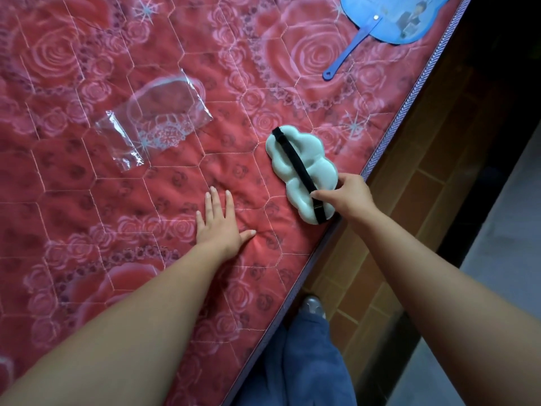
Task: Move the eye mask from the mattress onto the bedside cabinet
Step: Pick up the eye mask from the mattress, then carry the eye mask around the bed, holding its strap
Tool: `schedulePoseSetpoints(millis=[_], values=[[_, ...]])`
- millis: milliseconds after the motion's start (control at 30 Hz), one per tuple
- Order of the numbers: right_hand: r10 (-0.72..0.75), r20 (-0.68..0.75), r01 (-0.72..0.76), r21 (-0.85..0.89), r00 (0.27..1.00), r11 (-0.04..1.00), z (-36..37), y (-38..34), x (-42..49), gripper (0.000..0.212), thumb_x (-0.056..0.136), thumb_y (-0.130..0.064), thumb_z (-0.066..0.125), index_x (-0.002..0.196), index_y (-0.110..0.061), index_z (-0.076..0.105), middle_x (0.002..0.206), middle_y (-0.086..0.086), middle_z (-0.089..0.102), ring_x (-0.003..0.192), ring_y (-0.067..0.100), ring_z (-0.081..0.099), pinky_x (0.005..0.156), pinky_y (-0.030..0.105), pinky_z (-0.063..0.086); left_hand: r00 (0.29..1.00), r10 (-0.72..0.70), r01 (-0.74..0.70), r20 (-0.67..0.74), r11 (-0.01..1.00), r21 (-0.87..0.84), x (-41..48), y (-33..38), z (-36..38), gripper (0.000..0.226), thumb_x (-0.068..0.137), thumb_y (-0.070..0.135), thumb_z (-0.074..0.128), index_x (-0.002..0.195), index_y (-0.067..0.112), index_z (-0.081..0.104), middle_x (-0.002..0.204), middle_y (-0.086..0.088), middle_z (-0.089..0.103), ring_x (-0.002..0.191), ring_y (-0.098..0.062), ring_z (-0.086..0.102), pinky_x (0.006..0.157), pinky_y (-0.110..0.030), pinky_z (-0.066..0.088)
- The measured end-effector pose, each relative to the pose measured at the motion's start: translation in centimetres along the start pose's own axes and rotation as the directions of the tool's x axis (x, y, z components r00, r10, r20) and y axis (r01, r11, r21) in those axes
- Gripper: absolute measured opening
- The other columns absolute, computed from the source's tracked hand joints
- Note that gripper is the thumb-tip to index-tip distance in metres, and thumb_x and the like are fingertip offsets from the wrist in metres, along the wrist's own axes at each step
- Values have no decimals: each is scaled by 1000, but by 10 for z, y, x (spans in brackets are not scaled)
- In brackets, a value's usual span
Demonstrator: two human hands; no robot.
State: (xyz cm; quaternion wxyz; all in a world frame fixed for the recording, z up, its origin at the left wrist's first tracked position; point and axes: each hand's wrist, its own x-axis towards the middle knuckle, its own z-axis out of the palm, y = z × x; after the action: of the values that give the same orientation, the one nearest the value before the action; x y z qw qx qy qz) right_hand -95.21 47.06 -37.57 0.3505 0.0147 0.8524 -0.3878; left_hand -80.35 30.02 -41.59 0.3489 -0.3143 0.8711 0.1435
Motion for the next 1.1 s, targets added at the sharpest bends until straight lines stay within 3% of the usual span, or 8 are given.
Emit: schedulePoseSetpoints(millis=[200, 300, 500, 567, 633, 700, 833, 1100], values=[[-35, -15, 37, 166, 999, 985, -25, -24, -15, 12, 76, -10, 69, 84, -8, 61, 71, 5, 57, 75, 25, 57, 63, 35, 45, 1000, -6, 7, 28, 998, -62, -10, -2, -19, 95, 83, 57, 48, 145, 18, -12, 156, -11, -23, 144, -22, -19, 119, -46, 1], [-84, -28, 88, 199, 996, 976, -43, -43, -28, 18, 77, -10, 69, 92, -9, 60, 80, 9, 59, 77, 24, 57, 64, 34, 45, 999, -6, 12, 40, 991, -134, -17, -2, -45, 88, 85, 55, 47, 146, 21, -6, 157, -10, -16, 145, -22, -15, 118, -49, 1], [-157, -64, 168, 290, 986, 942, -89, -90, -76, 15, 77, -11, 69, 90, -13, 62, 75, 4, 61, 64, 15, 58, 49, 20, 49, 991, 50, -89, -125, 943, -320, -56, 16, -128, 67, 89, 39, 49, 145, 16, 20, 157, -14, 15, 145, -28, 12, 118, -51, 15], [-177, -67, 189, 320, 982, 929, -108, -110, -98, 12, 77, -11, 70, 86, -15, 63, 74, 4, 62, 62, 16, 59, 45, 16, 49, 974, 87, -175, -211, 879, -443, -77, 26, -162, 58, 88, 25, 51, 141, 13, 30, 150, -17, 32, 135, -30, 33, 111, -43, 31], [-195, -63, 205, 333, 979, 920, -125, -127, -122, 13, 77, -12, 70, 88, -15, 63, 76, 6, 64, 64, 17, 60, 47, 19, 51, 959, 113, -251, -261, 766, -592, -102, 36, -195, 53, 86, 10, 49, 138, 11, 36, 143, -15, 42, 107, -21, 55, 89, -30, 43], [-217, -65, 226, 348, 974, 910, -142, -144, -146, 13, 77, -12, 70, 88, -14, 64, 78, 8, 64, 65, 19, 61, 52, 24, 50, 944, 149, -320, -295, 638, -701, -131, 46, -224, 51, 83, 0, 45, 133, 9, 42, 136, -13, 49, 86, -11, 54, 71, -22, 42], [-235, -85, 249, 383, 968, 889, -172, -167, -189, 10, 81, -12, 65, 91, -12, 64, 85, 13, 64, 72, 24, 61, 60, 32, 49, 900, 197, -436, -389, 435, -788, -188, 61, -271, 40, 80, -8, 44, 114, 8, 57, 106, -5, 62, 93, -15, 56, 70, -15, 43], [-202, -107, 229, 452, 973, 862, -217, -194, -252, 8, 86, -18, 57, 87, -14, 64, 85, 12, 60, 71, 24, 59, 56, 29, 47, 880, 203, -472, -429, 283, -835, -270, 76, -308, 18, 90, 12, 42, 94, 16, 59, 83, -2, 63, 78, -21, 61, 71, -33, 47]])
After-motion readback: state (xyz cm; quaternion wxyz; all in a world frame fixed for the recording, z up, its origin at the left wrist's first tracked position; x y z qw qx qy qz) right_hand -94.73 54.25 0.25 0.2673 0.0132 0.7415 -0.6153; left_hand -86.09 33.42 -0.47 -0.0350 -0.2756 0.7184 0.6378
